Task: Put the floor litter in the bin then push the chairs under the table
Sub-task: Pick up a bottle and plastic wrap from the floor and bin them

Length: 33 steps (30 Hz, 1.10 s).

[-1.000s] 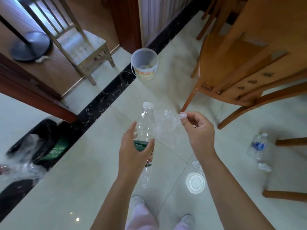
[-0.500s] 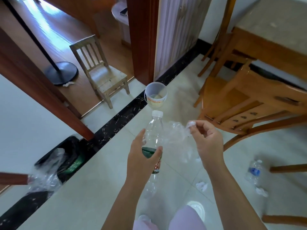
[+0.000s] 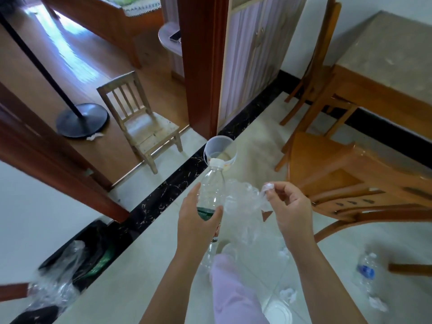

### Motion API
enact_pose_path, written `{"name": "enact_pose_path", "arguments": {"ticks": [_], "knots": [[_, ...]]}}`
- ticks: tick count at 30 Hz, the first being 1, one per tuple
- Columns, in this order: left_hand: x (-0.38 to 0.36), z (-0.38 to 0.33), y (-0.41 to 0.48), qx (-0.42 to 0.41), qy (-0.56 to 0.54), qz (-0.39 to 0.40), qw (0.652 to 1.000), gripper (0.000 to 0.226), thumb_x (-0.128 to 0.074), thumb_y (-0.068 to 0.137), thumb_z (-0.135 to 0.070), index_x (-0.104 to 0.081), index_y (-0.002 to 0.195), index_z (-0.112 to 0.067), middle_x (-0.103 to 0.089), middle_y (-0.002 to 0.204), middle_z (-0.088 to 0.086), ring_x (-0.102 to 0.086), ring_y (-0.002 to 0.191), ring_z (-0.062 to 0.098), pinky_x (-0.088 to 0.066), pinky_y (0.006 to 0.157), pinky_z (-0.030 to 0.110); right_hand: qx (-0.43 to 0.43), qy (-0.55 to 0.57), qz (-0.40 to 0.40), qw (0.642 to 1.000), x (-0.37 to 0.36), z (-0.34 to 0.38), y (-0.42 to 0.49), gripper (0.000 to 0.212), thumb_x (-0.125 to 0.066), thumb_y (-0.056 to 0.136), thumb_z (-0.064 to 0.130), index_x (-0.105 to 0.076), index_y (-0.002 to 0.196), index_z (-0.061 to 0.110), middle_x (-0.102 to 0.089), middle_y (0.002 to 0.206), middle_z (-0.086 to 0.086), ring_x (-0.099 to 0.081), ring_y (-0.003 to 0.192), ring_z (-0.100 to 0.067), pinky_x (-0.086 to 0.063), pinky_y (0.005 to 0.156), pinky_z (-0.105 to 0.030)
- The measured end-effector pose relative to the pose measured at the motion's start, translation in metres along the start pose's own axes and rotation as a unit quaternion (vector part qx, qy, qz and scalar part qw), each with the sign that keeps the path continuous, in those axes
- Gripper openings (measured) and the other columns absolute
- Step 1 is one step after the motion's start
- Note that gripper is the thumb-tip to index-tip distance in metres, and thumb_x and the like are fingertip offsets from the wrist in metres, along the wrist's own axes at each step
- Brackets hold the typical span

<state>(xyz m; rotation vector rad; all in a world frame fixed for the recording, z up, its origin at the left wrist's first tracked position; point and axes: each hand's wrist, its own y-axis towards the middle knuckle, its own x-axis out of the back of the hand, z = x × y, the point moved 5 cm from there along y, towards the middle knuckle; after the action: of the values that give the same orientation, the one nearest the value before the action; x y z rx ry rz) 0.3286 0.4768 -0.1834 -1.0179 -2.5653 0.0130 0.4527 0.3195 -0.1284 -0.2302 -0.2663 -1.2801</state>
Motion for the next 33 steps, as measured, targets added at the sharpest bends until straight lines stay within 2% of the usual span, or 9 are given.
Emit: {"name": "enact_pose_path", "arguments": {"ticks": [2, 4, 8, 10, 13, 21, 25, 31, 33], "knots": [[-0.015, -0.008, 0.034, -0.004, -0.017, 0.011, 1.000, 0.063, -0.074, 0.076, -0.022, -0.042, 0.127, -0.042, -0.051, 0.109, -0.023, -0.052, 0.092, -0.016, -0.042, 0.062, 0.000, -0.009, 0.012, 0.004, 1.000, -0.008, -0.005, 0.032, 0.008, -0.061, 0.086, 0.016, -0.065, 0.080, 0.020, -0.066, 0.074, 0.005, -0.058, 0.066, -0.003, -0.048, 0.062, -0.023], [-0.028, -0.015, 0.071, -0.001, -0.020, 0.024, 1.000, 0.062, -0.075, 0.075, -0.019, -0.042, 0.120, -0.048, -0.051, 0.101, -0.027, -0.053, 0.082, -0.020, -0.038, 0.054, -0.004, -0.018, 0.023, 0.012, 1.000, -0.020, -0.012, 0.068, 0.008, -0.061, 0.086, 0.014, -0.065, 0.080, 0.018, -0.064, 0.071, 0.004, -0.056, 0.062, -0.005, -0.046, 0.058, -0.025], [-0.049, -0.018, 0.143, 0.022, 0.020, 0.042, 0.999, 0.064, -0.075, 0.075, -0.031, -0.041, 0.128, -0.043, -0.051, 0.117, -0.017, -0.050, 0.104, -0.005, -0.040, 0.069, 0.001, -0.053, 0.026, 0.039, 0.998, -0.045, -0.033, 0.141, 0.007, -0.059, 0.087, 0.015, -0.065, 0.082, 0.015, -0.057, 0.060, 0.012, -0.048, 0.048, -0.003, -0.037, 0.048, -0.018], [-0.059, -0.015, 0.173, 0.044, 0.013, 0.039, 0.998, 0.065, -0.075, 0.074, -0.032, -0.041, 0.128, -0.044, -0.052, 0.122, -0.012, -0.053, 0.107, 0.005, -0.048, 0.082, 0.017, -0.056, 0.022, 0.044, 0.997, -0.057, -0.040, 0.172, 0.012, -0.059, 0.087, 0.017, -0.063, 0.077, 0.022, -0.056, 0.052, 0.015, -0.048, 0.042, -0.002, -0.033, 0.043, -0.009], [-0.075, -0.008, 0.217, 0.068, 0.010, 0.037, 0.997, 0.065, -0.075, 0.074, -0.032, -0.041, 0.128, -0.040, -0.055, 0.122, -0.008, -0.057, 0.108, 0.014, -0.051, 0.088, 0.039, -0.054, 0.007, 0.030, 0.998, -0.077, -0.048, 0.219, 0.019, -0.060, 0.086, 0.017, -0.060, 0.073, 0.031, -0.059, 0.059, 0.014, -0.052, 0.051, 0.004, -0.037, 0.047, -0.006], [-0.090, 0.022, 0.344, 0.096, 0.021, 0.044, 0.994, 0.063, -0.075, 0.075, -0.026, -0.043, 0.129, -0.032, -0.059, 0.118, -0.006, -0.057, 0.107, 0.012, -0.049, 0.086, 0.028, -0.110, -0.015, 0.039, 0.993, -0.147, -0.082, 0.328, 0.016, -0.058, 0.087, 0.016, -0.061, 0.076, 0.027, -0.064, 0.074, 0.006, -0.057, 0.067, 0.000, -0.043, 0.060, -0.009], [-0.102, 0.046, 0.420, 0.108, 0.028, 0.076, 0.991, 0.064, -0.076, 0.073, -0.023, -0.041, 0.126, -0.035, -0.060, 0.114, -0.008, -0.060, 0.095, 0.001, -0.047, 0.076, 0.019, -0.143, -0.016, 0.024, 0.989, -0.185, -0.106, 0.380, 0.008, -0.059, 0.087, 0.014, -0.064, 0.081, 0.012, -0.064, 0.075, 0.000, -0.057, 0.069, -0.010, -0.043, 0.062, -0.013], [-0.139, 0.101, 0.506, 0.137, 0.050, 0.080, 0.986, 0.062, -0.077, 0.072, -0.024, -0.041, 0.120, -0.037, -0.061, 0.099, -0.019, -0.057, 0.083, -0.016, -0.043, 0.065, 0.007, -0.144, -0.022, 0.015, 0.989, -0.238, -0.164, 0.452, 0.025, -0.060, 0.086, 0.012, -0.057, 0.069, 0.029, -0.061, 0.069, 0.012, -0.055, 0.062, 0.006, -0.040, 0.059, -0.004], [-0.157, 0.123, 0.530, 0.155, 0.042, 0.082, 0.984, 0.061, -0.076, 0.073, -0.025, -0.040, 0.121, -0.035, -0.060, 0.098, -0.020, -0.056, 0.083, -0.018, -0.045, 0.066, 0.012, -0.146, -0.019, 0.023, 0.989, -0.253, -0.189, 0.473, 0.026, -0.061, 0.086, 0.011, -0.057, 0.068, 0.030, -0.061, 0.069, 0.014, -0.054, 0.060, 0.010, -0.040, 0.058, -0.004]]}}
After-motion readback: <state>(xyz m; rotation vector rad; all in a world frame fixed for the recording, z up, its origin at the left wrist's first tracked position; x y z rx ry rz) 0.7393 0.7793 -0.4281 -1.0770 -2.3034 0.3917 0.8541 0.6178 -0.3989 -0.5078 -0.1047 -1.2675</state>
